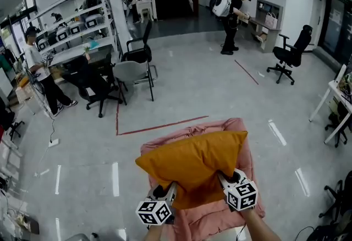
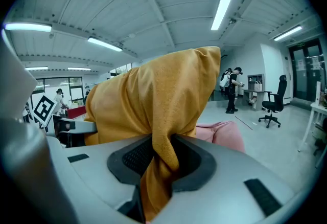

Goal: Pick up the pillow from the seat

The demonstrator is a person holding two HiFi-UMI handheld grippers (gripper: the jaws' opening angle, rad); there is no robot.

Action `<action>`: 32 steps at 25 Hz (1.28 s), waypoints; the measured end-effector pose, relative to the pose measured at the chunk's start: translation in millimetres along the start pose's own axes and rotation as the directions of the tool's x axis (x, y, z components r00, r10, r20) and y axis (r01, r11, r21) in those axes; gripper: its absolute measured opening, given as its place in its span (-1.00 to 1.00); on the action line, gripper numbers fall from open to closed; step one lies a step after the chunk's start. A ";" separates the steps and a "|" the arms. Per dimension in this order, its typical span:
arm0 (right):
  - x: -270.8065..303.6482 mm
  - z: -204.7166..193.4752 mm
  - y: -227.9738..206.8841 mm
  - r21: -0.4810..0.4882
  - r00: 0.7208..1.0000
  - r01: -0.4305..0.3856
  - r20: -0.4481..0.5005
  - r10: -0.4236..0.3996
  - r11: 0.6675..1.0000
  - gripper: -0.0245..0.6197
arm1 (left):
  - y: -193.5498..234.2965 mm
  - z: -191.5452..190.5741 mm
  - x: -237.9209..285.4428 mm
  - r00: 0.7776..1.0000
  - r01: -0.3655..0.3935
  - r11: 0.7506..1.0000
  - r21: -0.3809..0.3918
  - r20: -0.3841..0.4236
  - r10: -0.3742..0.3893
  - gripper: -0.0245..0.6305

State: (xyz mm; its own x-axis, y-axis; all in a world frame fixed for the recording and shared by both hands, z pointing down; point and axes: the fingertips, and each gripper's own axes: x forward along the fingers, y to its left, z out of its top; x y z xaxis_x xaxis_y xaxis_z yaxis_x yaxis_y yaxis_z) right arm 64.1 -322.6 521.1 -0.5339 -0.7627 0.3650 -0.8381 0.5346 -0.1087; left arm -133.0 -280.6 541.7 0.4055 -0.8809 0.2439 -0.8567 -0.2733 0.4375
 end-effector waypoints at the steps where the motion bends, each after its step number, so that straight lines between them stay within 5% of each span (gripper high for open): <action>1: -4.3 2.3 4.4 0.003 1.000 0.003 0.008 -0.003 1.000 -0.58 | -2.1 4.1 -5.6 1.000 0.006 1.000 0.006 0.006 -0.006 -0.46; 17: -76.5 14.7 91.1 0.007 0.998 0.036 0.057 -0.036 0.999 -0.57 | -20.9 33.5 -110.1 0.997 0.061 0.997 0.057 0.038 -0.063 -0.46; 32: -130.8 27.2 130.0 0.007 0.993 0.068 0.098 -0.068 0.998 -0.56 | -49.7 47.1 -167.4 0.988 0.138 0.987 0.080 0.054 -0.143 -0.45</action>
State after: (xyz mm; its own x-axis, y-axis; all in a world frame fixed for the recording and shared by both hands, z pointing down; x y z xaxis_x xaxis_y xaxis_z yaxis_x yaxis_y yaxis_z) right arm 21.9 -163.2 434.1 -0.4840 -0.8292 0.2795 -0.8730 0.4792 -0.0902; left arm -173.3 -137.8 438.4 0.5060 -0.8524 0.1319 -0.8151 -0.4226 0.3962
